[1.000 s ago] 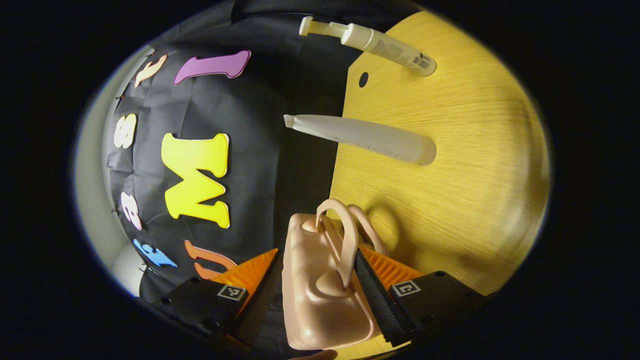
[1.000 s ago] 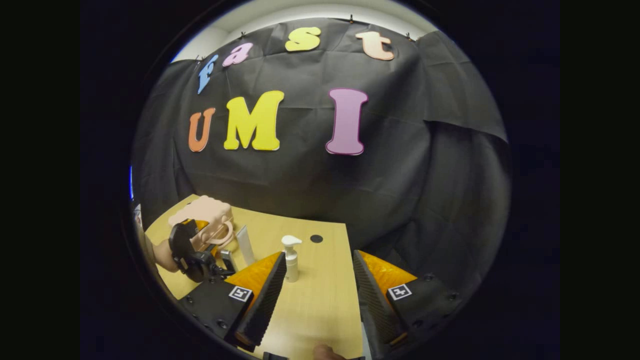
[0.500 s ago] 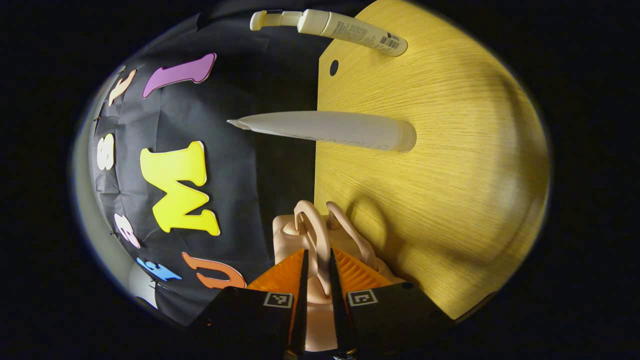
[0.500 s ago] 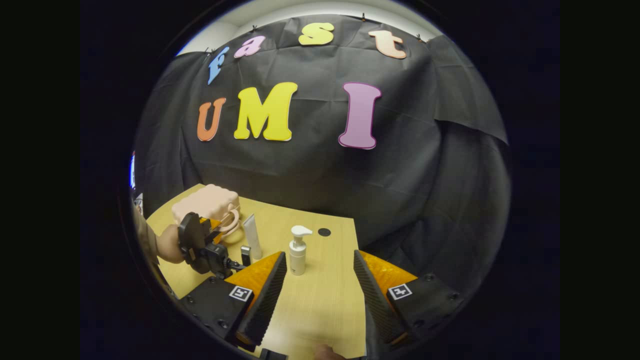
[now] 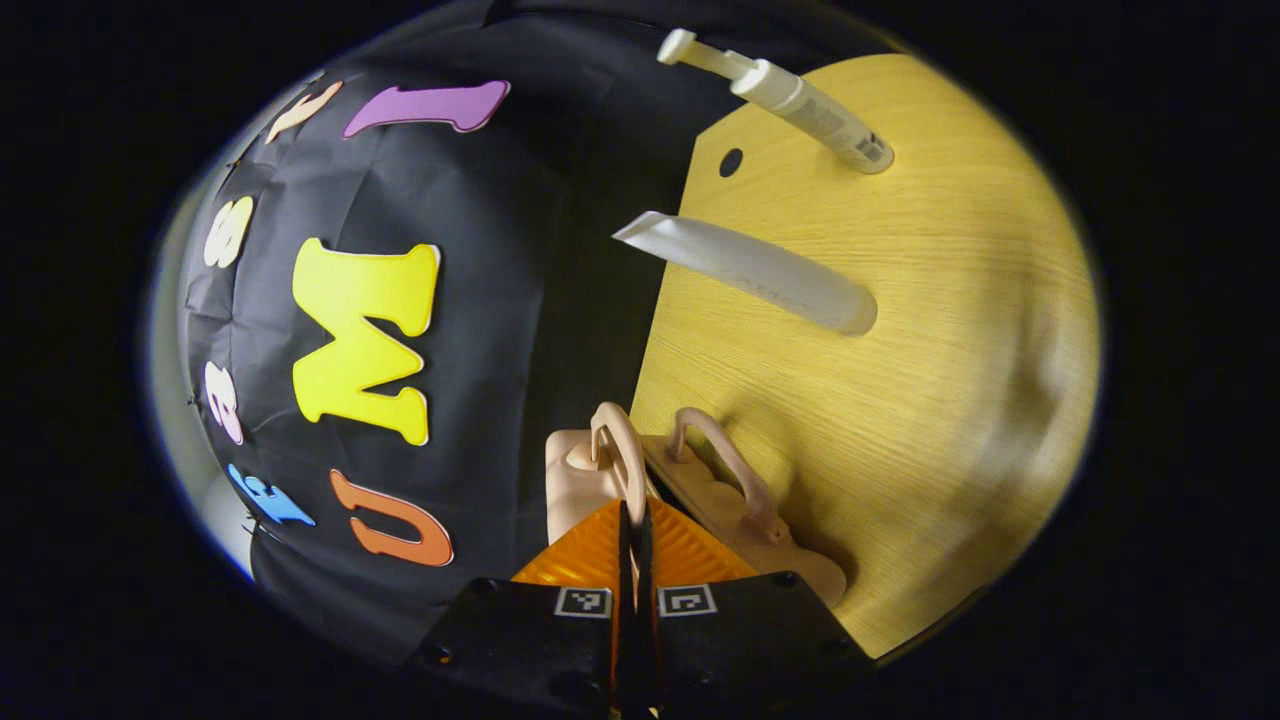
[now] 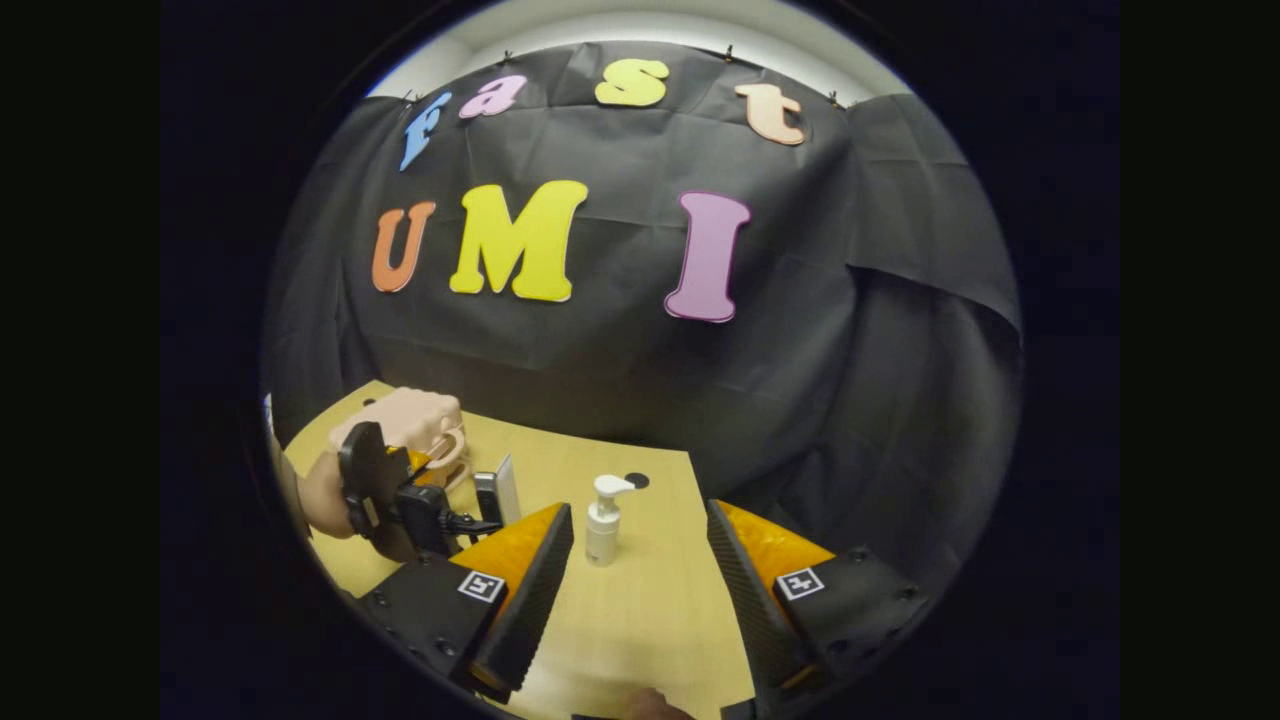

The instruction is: First open the suitcase, pack the skin care products into it, and then close the suitcase.

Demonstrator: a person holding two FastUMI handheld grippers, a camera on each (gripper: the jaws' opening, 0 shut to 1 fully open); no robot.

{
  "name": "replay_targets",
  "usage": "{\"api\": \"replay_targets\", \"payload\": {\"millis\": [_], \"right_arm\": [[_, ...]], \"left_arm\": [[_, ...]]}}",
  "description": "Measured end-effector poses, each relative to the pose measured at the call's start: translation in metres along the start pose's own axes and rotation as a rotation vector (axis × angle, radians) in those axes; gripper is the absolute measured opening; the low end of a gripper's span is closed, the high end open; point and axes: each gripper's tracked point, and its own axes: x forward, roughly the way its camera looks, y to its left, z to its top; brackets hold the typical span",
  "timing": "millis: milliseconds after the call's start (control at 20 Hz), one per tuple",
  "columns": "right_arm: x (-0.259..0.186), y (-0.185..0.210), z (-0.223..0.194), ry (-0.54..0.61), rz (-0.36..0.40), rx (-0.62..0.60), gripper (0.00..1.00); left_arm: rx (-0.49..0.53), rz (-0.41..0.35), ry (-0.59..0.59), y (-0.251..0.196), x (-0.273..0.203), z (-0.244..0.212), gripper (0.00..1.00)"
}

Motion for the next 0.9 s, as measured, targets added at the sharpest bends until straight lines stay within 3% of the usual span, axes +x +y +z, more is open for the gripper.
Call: {"api": "replay_targets", "payload": {"millis": [200,450,750,900], "right_arm": [[-0.007,0.014,0.013,-0.039,-0.044,-0.007,0.80],[-0.016,0.036,0.024,-0.043,-0.077,0.009,0.80],[-0.017,0.081,0.034,-0.040,-0.069,0.006,0.80],[-0.016,0.108,0.037,-0.036,-0.053,0.002,0.80]], "left_arm": [[-0.091,0.017,-0.034,0.034,-0.008,-0.007,0.02],[-0.298,-0.005,-0.079,0.085,-0.022,-0.029,0.03],[-0.565,0.021,-0.122,0.163,-0.027,-0.088,0.03],[-0.619,0.055,-0.118,0.190,-0.026,-0.132,0.02]]}}
